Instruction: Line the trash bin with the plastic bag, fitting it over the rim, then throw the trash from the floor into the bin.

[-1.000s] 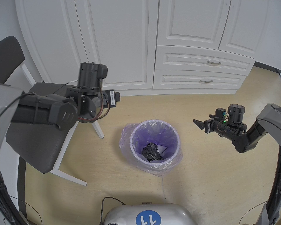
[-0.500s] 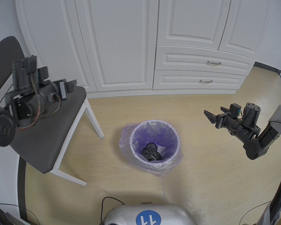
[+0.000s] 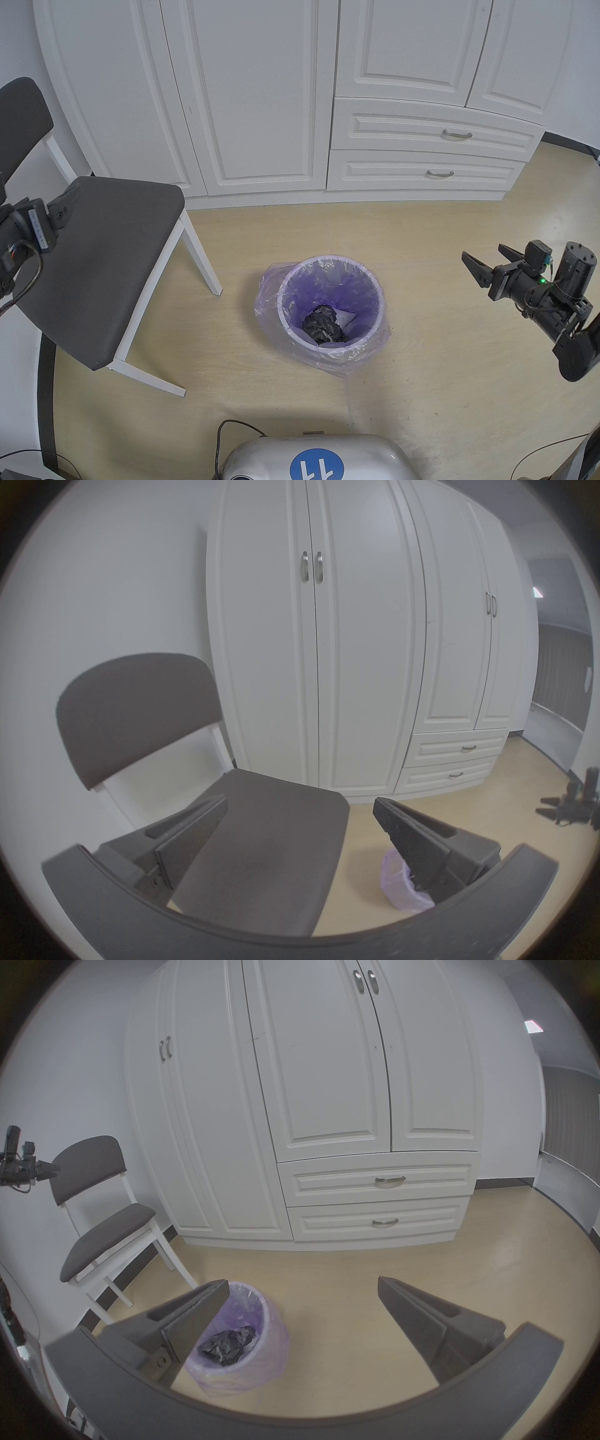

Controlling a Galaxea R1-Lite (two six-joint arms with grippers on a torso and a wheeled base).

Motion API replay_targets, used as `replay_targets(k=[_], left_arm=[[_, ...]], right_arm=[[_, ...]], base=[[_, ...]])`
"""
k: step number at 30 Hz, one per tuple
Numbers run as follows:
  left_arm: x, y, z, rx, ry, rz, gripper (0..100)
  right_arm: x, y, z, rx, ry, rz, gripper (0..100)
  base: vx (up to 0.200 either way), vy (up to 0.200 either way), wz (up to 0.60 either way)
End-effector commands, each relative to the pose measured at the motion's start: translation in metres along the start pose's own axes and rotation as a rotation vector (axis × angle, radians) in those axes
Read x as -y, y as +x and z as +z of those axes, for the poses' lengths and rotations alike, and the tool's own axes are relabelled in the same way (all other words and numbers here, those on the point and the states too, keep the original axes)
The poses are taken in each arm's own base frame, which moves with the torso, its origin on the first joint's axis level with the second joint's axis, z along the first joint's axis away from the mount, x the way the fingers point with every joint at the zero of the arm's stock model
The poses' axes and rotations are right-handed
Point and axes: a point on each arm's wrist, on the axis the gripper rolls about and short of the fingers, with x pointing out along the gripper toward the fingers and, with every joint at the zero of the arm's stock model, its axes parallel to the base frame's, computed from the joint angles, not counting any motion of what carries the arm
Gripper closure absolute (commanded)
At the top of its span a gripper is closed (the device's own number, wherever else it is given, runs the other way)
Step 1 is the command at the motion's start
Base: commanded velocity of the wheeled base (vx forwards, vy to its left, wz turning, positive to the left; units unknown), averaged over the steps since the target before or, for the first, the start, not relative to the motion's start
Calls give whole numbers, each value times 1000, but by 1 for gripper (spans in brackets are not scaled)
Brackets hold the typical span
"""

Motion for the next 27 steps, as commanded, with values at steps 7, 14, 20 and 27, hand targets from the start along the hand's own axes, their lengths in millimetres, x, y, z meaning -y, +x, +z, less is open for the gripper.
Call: replay_targets(k=[7, 14, 20, 27], left_arm=[[-33, -67, -17, 83, 67, 74, 0], [-45, -93, -23, 140, 57, 143, 0], [-52, -113, -26, 156, 95, 192, 0], [-55, -126, -32, 176, 91, 208, 0]], right_arm=[[-16, -76, 15, 35, 10, 24, 0], [-22, -113, 23, 95, 2, 34, 0], [-27, -129, 33, 136, -1, 57, 0], [-31, -154, 50, 144, -1, 66, 0]], base=[[0, 0, 0], [0, 0, 0], [0, 0, 0], [0, 0, 0]])
